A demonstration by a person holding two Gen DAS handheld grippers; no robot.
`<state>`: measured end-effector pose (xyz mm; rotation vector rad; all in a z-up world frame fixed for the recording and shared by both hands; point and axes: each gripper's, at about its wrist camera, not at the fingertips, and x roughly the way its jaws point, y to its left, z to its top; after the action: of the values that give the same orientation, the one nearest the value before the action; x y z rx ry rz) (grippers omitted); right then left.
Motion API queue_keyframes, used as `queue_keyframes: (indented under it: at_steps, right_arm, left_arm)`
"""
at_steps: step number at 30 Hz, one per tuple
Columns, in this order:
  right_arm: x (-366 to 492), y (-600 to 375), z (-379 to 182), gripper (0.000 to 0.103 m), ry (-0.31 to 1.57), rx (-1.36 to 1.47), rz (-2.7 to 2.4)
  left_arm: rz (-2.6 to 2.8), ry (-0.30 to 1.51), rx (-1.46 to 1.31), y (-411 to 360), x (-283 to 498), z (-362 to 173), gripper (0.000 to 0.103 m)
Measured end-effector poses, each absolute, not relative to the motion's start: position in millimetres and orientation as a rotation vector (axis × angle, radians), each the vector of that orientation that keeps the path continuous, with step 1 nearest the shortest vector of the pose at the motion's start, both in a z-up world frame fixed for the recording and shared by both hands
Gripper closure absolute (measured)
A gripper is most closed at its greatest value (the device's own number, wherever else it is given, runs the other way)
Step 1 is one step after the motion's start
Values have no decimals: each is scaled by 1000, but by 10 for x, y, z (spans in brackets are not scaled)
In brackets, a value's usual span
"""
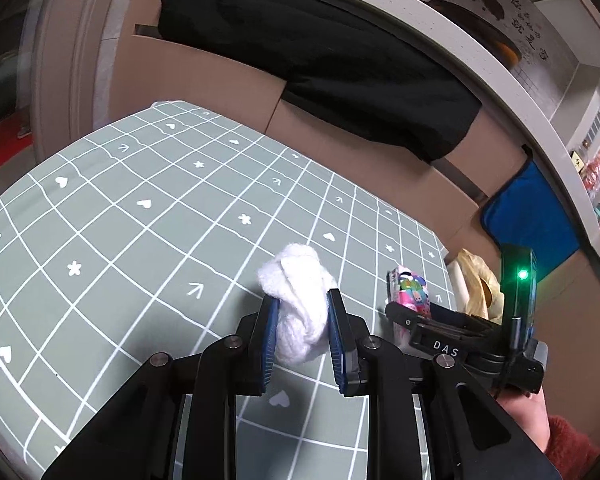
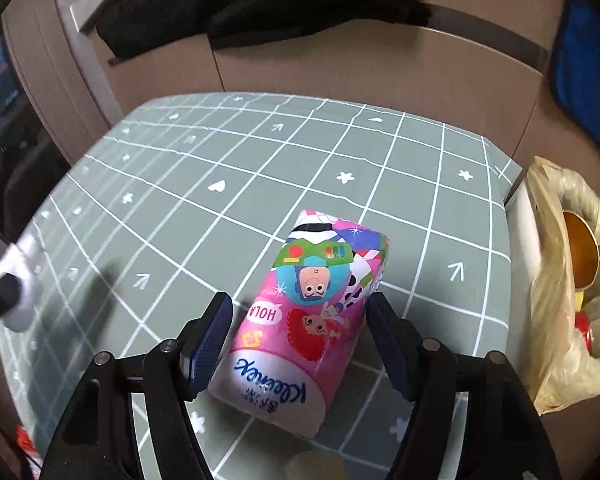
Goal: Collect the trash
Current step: 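Grasp the white tissue ball with the left gripper while the right grasps the pink tissue pack, then carry the tissue ball and pink tissue pack over the bin with both grippers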
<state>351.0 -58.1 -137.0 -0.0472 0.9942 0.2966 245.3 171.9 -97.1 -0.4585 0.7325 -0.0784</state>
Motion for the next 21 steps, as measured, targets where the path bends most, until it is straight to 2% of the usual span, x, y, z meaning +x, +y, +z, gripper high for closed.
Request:
queue_keyframes:
  at_steps: [4, 9, 21]
  right_arm:
    - [3515, -574, -1402, 36, 995, -88, 314]
    - [3420, -613, -1311, 44, 974, -103, 387]
    - [3095, -927, -554, 47, 782, -80, 456]
  left_arm:
    - [-74, 746, -470, 1714, 2468, -1005, 79]
    - [-85, 763, -470, 1639, 2503, -1009, 79]
    - [-123, 701, -352, 1111, 2498, -597, 79]
